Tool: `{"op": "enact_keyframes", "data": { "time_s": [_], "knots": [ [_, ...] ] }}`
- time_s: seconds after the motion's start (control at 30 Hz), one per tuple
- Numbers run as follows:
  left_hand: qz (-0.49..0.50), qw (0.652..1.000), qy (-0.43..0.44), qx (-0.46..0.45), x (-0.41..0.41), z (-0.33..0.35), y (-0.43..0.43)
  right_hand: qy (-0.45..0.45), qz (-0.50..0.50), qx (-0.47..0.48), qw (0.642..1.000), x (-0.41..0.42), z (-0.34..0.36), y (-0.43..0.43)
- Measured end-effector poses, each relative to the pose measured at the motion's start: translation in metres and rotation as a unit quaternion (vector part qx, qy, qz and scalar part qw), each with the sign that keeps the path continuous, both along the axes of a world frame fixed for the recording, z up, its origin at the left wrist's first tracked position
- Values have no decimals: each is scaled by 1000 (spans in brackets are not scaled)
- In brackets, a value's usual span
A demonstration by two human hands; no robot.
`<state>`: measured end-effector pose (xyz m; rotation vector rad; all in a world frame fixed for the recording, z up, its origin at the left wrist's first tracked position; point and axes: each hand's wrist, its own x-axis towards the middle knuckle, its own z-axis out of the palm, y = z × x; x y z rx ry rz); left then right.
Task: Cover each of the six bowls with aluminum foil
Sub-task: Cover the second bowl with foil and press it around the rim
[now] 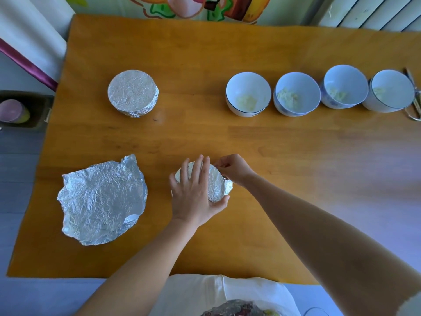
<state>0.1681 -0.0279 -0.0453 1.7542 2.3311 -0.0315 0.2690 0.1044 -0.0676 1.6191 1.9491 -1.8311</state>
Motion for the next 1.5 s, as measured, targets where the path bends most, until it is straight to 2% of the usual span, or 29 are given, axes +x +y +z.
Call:
{"op": "enact_keyframes", "data": {
  "time_s": [0.13, 0.27, 0.4, 0.6, 0.7, 0.77, 0.87, 0.93, 1.03, 1.33, 1.4, 1.5],
  "knots": [
    [-1, 1000, 4, -7, 0, 0, 1, 51, -31, 55, 997, 1, 2, -6],
    [-4, 1000, 5, -4, 0, -1, 1, 78, -51, 32, 995, 7, 7, -6],
    [-3, 1000, 5, -4, 0, -1, 1, 78, -12, 33, 996, 14, 15, -8],
    [6, 1000, 8, -7, 1, -1, 1, 75, 5, -61, 995, 15, 20, -23],
    [7, 1000, 8, -7, 1, -1, 2, 61, 42, -71, 995, 14, 17, -19],
    [5, 1000, 6, -6, 1, -1, 2, 67, 37, -24, 997, 12, 15, -19],
    [2, 1000, 4, -2, 1, -1, 3, 96, -71, 115, 986, 16, 15, -25],
    [3, 1000, 5, -3, 0, -1, 3, 127, -84, 152, 977, 16, 18, -30],
    [6, 1000, 4, -8, 1, -1, 2, 118, -49, 122, 984, 14, 21, -38],
    [13, 1000, 0, -16, 2, 0, 2, 67, -57, -23, 996, 15, 21, -44],
    [13, 1000, -1, -10, 2, -1, 3, 63, -55, 25, 996, 20, 20, -44],
    [24, 1000, -5, -2, 3, 0, 5, 39, -76, 212, 974, 30, 14, -50]
  ]
}}
